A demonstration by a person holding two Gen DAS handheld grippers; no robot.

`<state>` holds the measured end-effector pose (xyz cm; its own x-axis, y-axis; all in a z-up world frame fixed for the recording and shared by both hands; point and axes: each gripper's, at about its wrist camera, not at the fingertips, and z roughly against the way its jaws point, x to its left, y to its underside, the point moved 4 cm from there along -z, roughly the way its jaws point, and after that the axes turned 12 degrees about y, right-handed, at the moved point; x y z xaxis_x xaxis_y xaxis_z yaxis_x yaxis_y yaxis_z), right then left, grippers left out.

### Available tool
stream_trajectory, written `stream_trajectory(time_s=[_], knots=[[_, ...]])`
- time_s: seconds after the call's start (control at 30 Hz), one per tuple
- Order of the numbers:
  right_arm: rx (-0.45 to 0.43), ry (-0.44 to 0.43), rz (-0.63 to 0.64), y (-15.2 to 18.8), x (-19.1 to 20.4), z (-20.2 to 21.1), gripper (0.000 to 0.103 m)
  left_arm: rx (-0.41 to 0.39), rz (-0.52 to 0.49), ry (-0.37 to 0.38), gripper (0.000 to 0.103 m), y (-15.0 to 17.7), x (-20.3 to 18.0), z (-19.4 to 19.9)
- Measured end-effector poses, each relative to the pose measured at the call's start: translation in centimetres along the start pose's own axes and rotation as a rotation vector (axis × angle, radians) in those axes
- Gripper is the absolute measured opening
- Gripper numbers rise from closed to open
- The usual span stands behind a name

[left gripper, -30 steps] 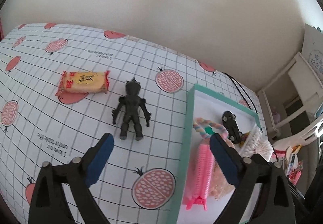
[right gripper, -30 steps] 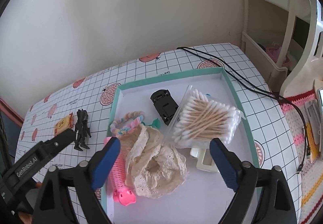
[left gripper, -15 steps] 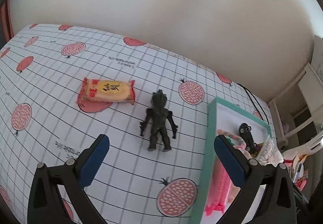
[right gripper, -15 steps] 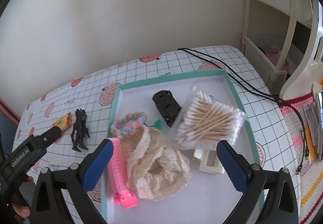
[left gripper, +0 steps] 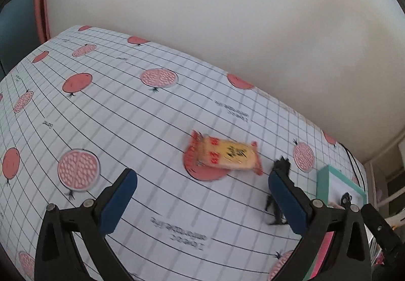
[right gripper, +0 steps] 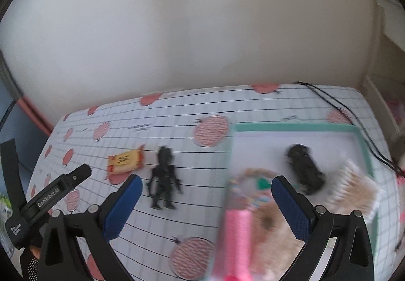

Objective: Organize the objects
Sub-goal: 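Withdraw both tools from the tray toward the snack packet and black figure, then grasp the snack packet with the left gripper while the right gripper grasps the black figure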

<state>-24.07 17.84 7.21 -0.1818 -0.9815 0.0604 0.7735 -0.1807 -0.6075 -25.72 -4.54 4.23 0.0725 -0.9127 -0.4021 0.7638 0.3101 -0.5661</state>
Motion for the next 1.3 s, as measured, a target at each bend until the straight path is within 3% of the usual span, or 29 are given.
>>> stream_trajectory(time_s=[0.17, 0.33, 0.53, 0.77, 0.93, 1.3], knots=[[0.03, -0.028, 0.052, -0.2, 3.0, -1.4, 0.103, 0.04, -0.027, 0.009, 0.103, -1.0, 1.3, -0.7], [0.076, -0.031, 0.09, 0.2, 4.7, -3.0, 0.103, 0.074, -0.12, 0.035, 0.103, -2.3, 1.6, -1.6], [0.146, -0.026, 0.109, 0.8, 5.9, -5.2, 0.103, 0.155, -0.204, 0.103, 0.103, -2.8, 1.5, -4.0], [0.192, -0.024, 0.145, 1.3, 7.0, -7.3, 0.103, 0.233, -0.445, 0.095, 0.103, -2.4, -1.3, -6.8], [0.211, -0.018, 0.156, 1.7, 7.4, -8.3, 0.103, 0.276, -0.563, 0.084, 0.103, -2.1, -2.3, -8.4], [0.24, 0.002, 0.159, 2.2, 7.5, -9.8, 0.102, 0.337, -0.713, 0.054, 0.096, -2.1, -3.4, -11.1]])
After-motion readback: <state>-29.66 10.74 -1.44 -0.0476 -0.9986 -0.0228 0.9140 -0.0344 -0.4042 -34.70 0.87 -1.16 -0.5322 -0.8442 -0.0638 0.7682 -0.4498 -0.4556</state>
